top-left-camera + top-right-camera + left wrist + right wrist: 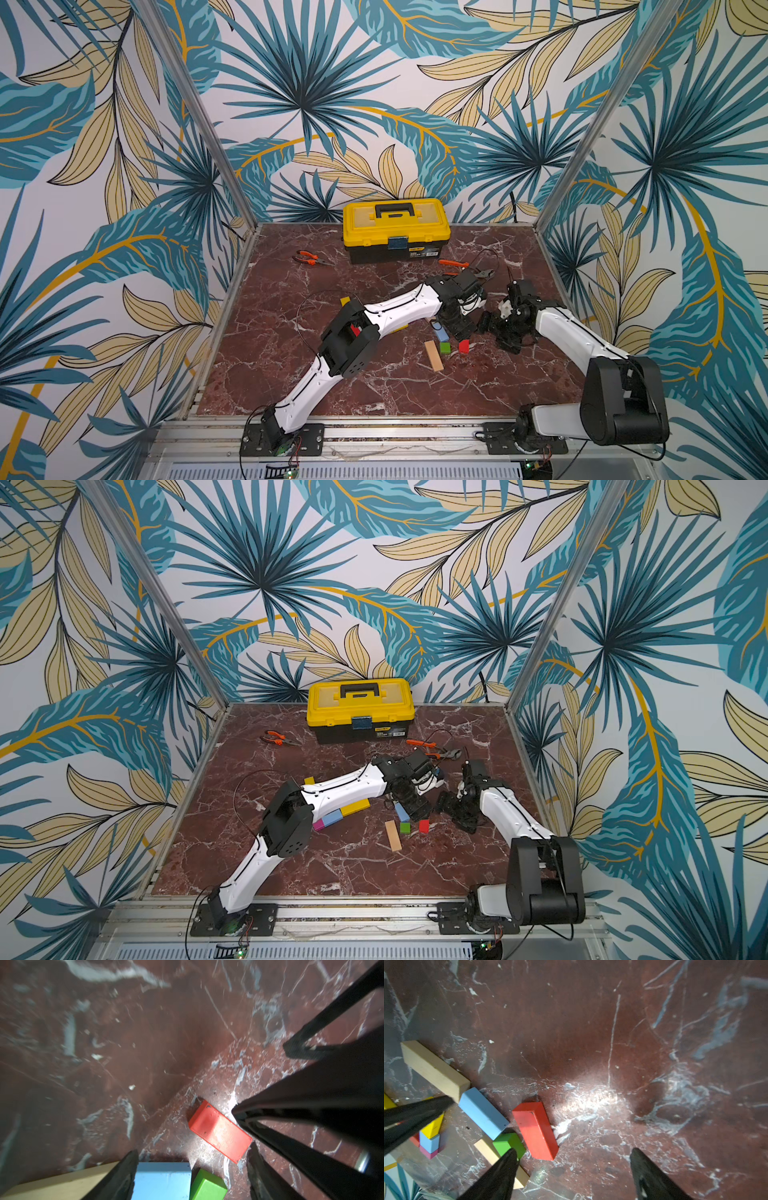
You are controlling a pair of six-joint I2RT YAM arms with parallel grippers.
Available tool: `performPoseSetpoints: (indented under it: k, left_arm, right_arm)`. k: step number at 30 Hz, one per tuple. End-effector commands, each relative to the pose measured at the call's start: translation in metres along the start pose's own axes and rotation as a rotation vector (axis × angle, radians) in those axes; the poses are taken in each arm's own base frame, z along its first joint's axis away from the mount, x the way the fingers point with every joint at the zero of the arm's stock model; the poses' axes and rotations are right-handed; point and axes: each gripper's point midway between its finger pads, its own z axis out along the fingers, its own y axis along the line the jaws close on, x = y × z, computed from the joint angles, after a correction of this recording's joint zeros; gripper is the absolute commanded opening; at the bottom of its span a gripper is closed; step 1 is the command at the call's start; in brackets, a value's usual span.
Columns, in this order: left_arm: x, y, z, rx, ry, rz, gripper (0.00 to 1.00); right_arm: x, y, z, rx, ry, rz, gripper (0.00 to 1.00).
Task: Assemble the letter v with building blocks
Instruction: Assemble the building block at the center of the board, then adjust the building block at the center of the board.
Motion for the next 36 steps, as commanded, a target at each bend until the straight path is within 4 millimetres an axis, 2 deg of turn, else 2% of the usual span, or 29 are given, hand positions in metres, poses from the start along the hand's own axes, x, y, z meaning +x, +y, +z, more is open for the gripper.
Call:
performPoseSetpoints:
  k: [1,4,8,13,18,26,36]
  left_arm:
    - [-0.038,0.003,-0.049,-0.044,-0.133,0.020,0.84]
    - [-0.050,0.013,-0.079,-0.087,-0.190,0.013,0.85]
    - [-0.054,0.034,-0.119,-0.164,-0.247,-0.015,0.86]
    - [-0.044,0.060,-0.165,-0.262,-0.289,-0.047,0.87]
    - [-0.030,0.088,-0.201,-0.353,-0.317,-0.103,0.87]
    - [0.001,0.126,-0.226,-0.418,-0.326,-0.203,0.89]
    - [0.026,0.147,-0.229,-0.435,-0.310,-0.262,0.90]
  right_arm:
    - [0.011,-0.005,-0.004,0.097,0.015,-0.079,0.85]
    - [0.018,0.004,-0.006,0.168,0.007,-0.167,0.85]
    - [0.027,0.009,-0.007,0.236,-0.007,-0.231,0.85]
    - [0.038,0.021,-0.008,0.280,-0.014,-0.311,0.85]
    - [0.048,0.045,-0.002,0.258,-0.002,-0.373,0.85]
    - [0.051,0.075,0.013,0.289,0.015,-0.460,0.85]
    - [0.050,0.081,0.024,0.375,0.020,-0.524,0.85]
